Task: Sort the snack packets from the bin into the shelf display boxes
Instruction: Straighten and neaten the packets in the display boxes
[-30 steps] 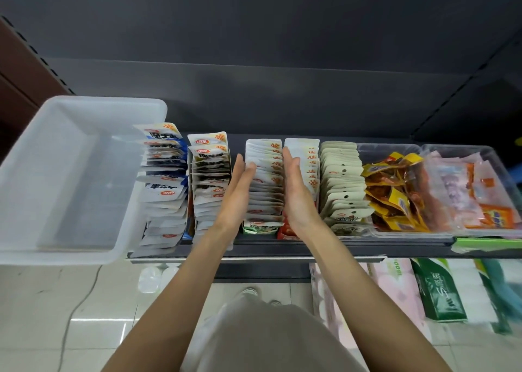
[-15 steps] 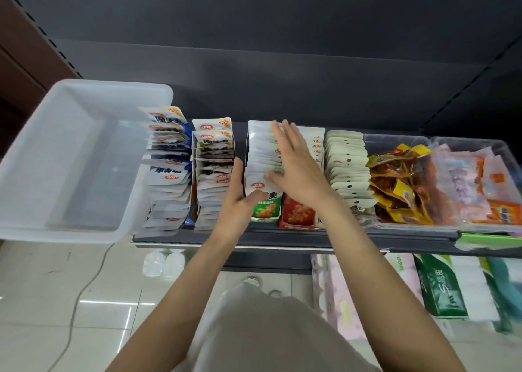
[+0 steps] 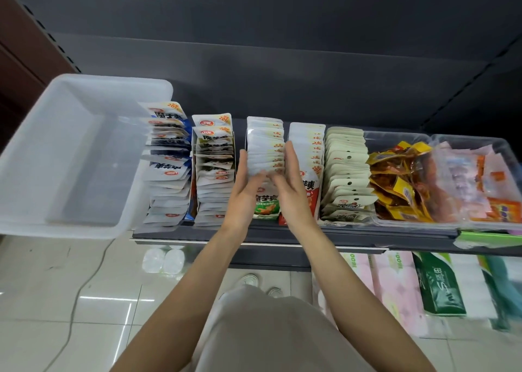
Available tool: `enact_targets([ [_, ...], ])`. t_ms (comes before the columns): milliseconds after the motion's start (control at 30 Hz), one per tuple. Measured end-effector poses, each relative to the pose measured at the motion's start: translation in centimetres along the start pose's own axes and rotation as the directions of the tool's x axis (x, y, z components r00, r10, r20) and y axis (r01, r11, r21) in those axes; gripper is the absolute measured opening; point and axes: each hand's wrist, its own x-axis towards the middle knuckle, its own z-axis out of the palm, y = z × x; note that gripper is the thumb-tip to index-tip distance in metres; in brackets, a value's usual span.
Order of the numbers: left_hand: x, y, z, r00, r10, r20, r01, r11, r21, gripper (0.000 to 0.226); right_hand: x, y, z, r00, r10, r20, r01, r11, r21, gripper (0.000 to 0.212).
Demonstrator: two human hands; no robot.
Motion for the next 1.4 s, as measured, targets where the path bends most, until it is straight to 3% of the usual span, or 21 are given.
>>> enact_targets([
  [367,3.2,1.6,0.3,1.000,0.018,-0.013,-0.017,0.998,0.066,0.056,1.6,-1.0,0.9,0.998,-0.062,-0.008,0.057,0.951,-0.303,0.056],
  [600,4.6,2.3,0.5,1.000,0.001,-0.007,-0.001,0.998,0.058,0.053,4.1,-2.0,0.6,0.998,-0.064,-0.024,0.055,0.961,-0.270,0.056],
  [833,5.6,2.4,0.2,0.999,0.013,0.039,-0.015,0.999,0.051,0.053,4.9,-1.9,0.6,0.994,-0.057,0.093,0.083,0.948,-0.307,0.057],
  [967,5.3,2.7,0.4,0.998,0.043,0.056,-0.048,0.994,0.100,0.051,4.6,-2.5,-1.2,0.991,-0.106,0.080,0.128,0.930,-0.344,0.058],
  [1100,4.8,3.1,0.2,0.996,0.071,0.044,-0.078,0.983,0.167,0.050,4.9,-3.2,-2.5,0.976,-0.201,0.081,0.215,0.852,-0.478,0.061],
  [1133,4.6,3.2,0.2,0.996,0.070,0.056,-0.079,0.980,0.184,0.052,5.4,-3.2,-2.5,0.970,-0.209,0.126,0.243,0.792,-0.561,0.060],
  [1200,3.6,3.0,0.0,0.995,0.064,0.078,-0.080,0.974,0.213,0.061,6.6,-2.9,-2.5,0.938,-0.269,0.220,0.339,0.566,-0.751,0.055],
  [1267,2.6,2.2,-0.9,0.990,0.099,0.104,-0.126,0.947,0.295,0.082,8.1,-2.9,-2.6,0.898,-0.381,0.218,0.377,0.415,-0.828,0.044],
  [1333,2.0,0.9,-2.0,0.981,0.113,0.160,-0.171,0.888,0.426,0.103,9.8,-3.4,-3.0,0.884,-0.456,0.103,0.325,0.441,-0.836,0.029],
  [1400,1.9,-0.2,-2.4,0.975,0.103,0.196,-0.196,0.811,0.551,0.109,11.2,-4.1,-3.5,0.905,-0.420,0.061,0.282,0.487,-0.827,0.016],
])
